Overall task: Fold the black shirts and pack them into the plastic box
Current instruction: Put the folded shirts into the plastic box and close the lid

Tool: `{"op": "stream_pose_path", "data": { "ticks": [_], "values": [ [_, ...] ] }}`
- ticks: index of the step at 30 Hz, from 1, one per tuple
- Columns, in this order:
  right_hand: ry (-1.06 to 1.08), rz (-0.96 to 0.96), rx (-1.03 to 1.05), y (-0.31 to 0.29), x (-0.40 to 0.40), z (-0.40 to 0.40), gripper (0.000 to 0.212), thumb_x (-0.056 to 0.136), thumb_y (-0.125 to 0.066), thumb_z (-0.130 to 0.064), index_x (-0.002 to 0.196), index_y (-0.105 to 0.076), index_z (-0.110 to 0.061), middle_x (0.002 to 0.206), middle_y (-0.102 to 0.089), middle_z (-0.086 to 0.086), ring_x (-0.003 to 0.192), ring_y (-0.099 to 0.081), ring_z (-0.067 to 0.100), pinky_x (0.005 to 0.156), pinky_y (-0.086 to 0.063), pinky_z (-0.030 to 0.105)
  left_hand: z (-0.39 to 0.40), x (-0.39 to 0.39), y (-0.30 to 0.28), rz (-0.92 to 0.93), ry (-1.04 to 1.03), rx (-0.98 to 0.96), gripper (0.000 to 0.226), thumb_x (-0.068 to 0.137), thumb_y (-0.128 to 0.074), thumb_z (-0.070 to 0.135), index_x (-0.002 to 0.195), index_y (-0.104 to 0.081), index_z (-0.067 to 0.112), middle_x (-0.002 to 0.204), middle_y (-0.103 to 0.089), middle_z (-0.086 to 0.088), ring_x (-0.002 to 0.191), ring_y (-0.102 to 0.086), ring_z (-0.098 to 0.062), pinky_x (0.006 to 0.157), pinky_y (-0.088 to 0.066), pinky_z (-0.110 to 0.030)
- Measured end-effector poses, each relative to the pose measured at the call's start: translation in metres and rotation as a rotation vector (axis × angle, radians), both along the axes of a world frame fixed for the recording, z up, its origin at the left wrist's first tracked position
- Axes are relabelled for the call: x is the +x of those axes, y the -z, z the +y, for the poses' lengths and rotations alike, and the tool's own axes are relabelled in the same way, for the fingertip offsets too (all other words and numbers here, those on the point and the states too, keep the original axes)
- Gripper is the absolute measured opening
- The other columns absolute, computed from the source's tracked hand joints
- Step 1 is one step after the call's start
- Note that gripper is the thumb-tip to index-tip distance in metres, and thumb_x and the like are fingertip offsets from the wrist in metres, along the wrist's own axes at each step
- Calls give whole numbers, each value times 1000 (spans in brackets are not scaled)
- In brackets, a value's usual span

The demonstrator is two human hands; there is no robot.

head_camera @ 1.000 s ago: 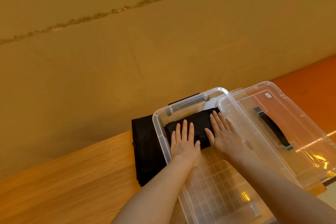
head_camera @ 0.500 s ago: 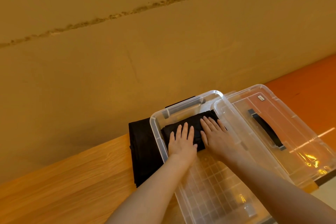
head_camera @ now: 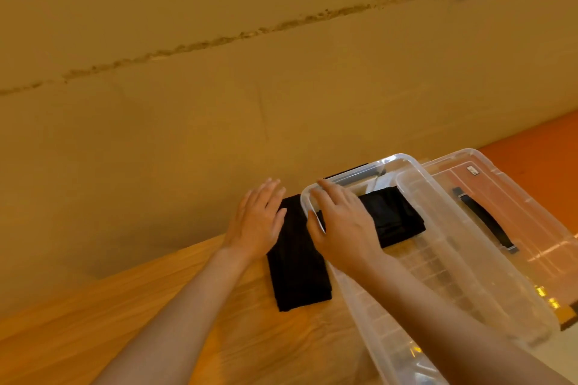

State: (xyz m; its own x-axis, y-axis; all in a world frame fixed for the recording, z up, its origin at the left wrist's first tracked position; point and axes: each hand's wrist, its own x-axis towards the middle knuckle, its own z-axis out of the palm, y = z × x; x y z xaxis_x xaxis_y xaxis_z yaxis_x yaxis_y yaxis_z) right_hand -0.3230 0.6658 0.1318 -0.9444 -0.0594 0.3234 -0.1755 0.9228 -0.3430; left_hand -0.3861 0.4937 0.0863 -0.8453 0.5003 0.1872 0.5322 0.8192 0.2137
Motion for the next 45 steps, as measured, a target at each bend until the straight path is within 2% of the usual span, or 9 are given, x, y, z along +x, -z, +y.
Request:
{"op": "stream_pose_path", "data": {
  "ticks": [5,10,16,22,27,31,33,39,45],
  "values": [
    [-47,-135,52,38,20,-61,39,83,-66,-28,118,-64,-11,130,-59,8,120,-56,21,103,-41,33,-42,-4,32,-314,95,-351,59,103,-31,43,154,-7,27,162,6,5,148,8,-13,119,-2,-34],
    [190,-466,168,96,29,-91,73,55,-84,-47,113,-68,-6,125,-61,21,111,-61,37,87,-53,46,-49,-22,48,-341,227,-493,56,103,-30,41,154,-11,25,162,2,0,149,4,-18,120,-3,-35],
    [327,-501,115,136,33,-93,76,79,-41,-60,137,-47,-11,147,-38,19,131,-33,42,92,-46,57,-15,-42,60,-346,337,-507,53,104,-25,39,154,-10,26,162,2,1,149,4,-18,120,-3,-36],
    [279,-436,130,152,39,-91,79,84,-42,-63,146,-36,-14,154,-27,16,138,-28,42,105,-34,55,-19,-41,82,-310,354,-482,54,104,-17,41,154,2,29,162,8,0,148,9,-18,120,3,-37],
    [77,-415,166,157,42,-99,81,83,-44,-62,148,-32,-17,156,-23,15,140,-23,43,112,-22,57,-59,-15,80,-294,229,-517,72,87,15,48,154,2,25,162,2,-4,149,1,-22,119,-5,-39],
    [-220,-401,235,152,33,-106,82,82,-44,-65,150,-26,-23,158,-18,8,142,-22,38,110,-31,55,-107,22,82,-316,-67,-482,66,96,-6,45,149,-33,18,152,-36,-11,138,-37,-28,110,-33,-43],
    [-432,-407,280,154,18,-107,82,84,-41,-65,152,-16,-27,161,-7,4,146,-8,34,115,-20,51,-129,44,80,-362,-234,-416,62,95,-19,45,139,-51,15,139,-53,-12,124,-54,-29,98,-46,-44],
    [-944,-399,513,143,-34,-139,86,86,-47,-59,153,-1,-29,159,14,-1,144,21,24,115,18,42,-172,125,79,-520,-549,-377,61,93,-20,49,140,-41,18,133,-57,-15,116,-59,-32,93,-45,-48],
    [-976,-387,317,128,-21,-167,71,87,-44,-55,150,-24,-28,160,4,-6,146,15,19,117,13,41,-183,166,70,-476,-738,-227,71,100,-4,48,125,-64,20,120,-65,-12,106,-63,-31,95,-30,-48]
  ]
}}
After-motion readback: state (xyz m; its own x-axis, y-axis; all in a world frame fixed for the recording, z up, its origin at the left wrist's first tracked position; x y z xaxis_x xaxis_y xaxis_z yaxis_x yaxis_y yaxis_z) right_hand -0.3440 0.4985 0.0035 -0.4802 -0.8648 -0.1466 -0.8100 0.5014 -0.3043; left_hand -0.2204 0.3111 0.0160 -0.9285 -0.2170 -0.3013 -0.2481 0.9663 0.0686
